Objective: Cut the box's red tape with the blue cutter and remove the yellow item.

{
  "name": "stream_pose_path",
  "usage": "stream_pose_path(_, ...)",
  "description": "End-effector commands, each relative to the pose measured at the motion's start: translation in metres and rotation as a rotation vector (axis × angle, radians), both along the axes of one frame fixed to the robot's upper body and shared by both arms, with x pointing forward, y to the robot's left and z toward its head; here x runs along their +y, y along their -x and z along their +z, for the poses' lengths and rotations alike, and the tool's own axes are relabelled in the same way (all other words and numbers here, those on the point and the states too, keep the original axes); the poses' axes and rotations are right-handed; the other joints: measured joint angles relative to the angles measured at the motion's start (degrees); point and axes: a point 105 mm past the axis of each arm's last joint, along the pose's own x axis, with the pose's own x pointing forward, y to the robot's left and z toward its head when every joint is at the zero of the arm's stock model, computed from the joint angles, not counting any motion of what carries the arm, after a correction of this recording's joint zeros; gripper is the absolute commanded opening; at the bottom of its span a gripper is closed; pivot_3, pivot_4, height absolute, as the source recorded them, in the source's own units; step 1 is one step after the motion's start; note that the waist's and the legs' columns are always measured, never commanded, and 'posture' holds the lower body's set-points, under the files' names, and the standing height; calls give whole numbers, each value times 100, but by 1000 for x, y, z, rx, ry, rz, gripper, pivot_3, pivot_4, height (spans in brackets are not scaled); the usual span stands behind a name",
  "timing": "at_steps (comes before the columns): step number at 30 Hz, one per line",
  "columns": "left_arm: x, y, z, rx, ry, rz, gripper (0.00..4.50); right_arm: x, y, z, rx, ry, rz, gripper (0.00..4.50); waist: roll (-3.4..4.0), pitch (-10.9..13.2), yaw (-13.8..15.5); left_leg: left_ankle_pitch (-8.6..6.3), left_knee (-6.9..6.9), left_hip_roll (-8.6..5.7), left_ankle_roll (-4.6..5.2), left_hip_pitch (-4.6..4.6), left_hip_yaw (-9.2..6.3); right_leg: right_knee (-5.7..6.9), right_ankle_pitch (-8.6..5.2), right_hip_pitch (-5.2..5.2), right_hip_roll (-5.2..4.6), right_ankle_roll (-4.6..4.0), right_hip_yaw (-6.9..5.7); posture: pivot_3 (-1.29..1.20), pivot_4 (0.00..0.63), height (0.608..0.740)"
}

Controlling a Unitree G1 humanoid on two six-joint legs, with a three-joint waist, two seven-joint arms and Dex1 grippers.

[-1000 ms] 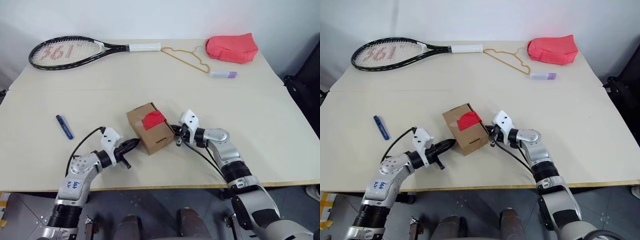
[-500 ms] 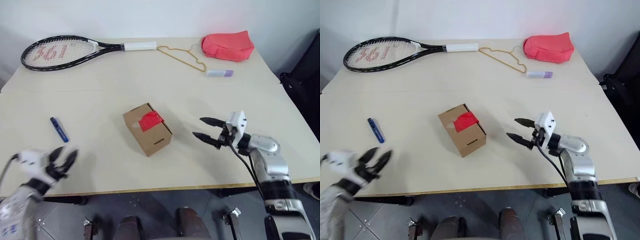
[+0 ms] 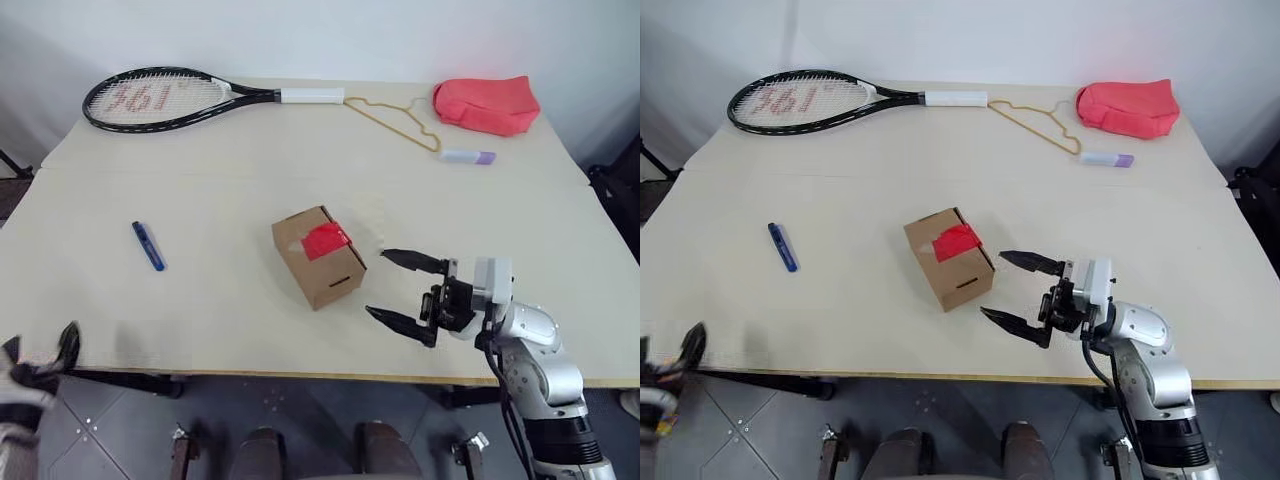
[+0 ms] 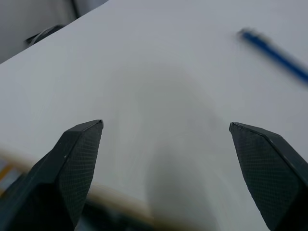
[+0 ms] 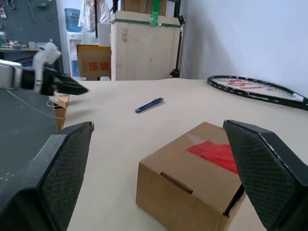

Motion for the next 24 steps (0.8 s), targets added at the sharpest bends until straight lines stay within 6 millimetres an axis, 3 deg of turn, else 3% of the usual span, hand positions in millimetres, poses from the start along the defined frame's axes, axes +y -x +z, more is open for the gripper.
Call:
stream_pose_path(1, -17, -35, 17, 3, -5, 48, 4466, -5, 3, 15, -36, 0, 0, 4500, 2, 1, -10, 3, 0, 0, -6, 1, 0, -2, 1, 0, 0, 1, -1, 0, 150, 740)
stream_pose_path(4, -23, -62, 23, 38, 23, 165, 4466, -4, 3, 18, -25, 8, 9, 4500, -2, -1, -19, 8, 4, -2, -13, -3, 3, 2, 11, -3, 3, 21, -10, 0, 150, 740)
stream_pose_path(8, -44, -104, 32, 55, 121, 188, 4466, -1, 4, 20, -1, 4, 14, 4500, -3, -2, -38, 7, 6, 0, -13, -2, 4, 37, 25, -17, 4, 48, -10, 0, 150, 740)
stream_pose_path(11, -53, -127, 35, 99, 90, 185, 4466, 2, 6, 20, 3, -3, 13, 4500, -5, -1, -12, 6, 8, -3, -14, -7, 11, 37, 28, -19, 1, 54, -32, 0, 150, 740)
stream_pose_path(17, -56, -141, 17, 202, 130, 210, 4466, 8, 8, 26, 5, -32, 1, 4500, -5, 0, -34, 4, 7, -3, -17, -10, 11, 32, 28, -19, -13, 54, -87, 0, 150, 740)
stream_pose_path(24, -62, -129, -11, 303, 232, 250, 4466, 8, 9, 29, -5, -44, -31, 4500, -4, -1, -17, 4, 15, -9, -17, -8, 6, 36, 28, -10, -34, 53, -129, 0, 150, 740)
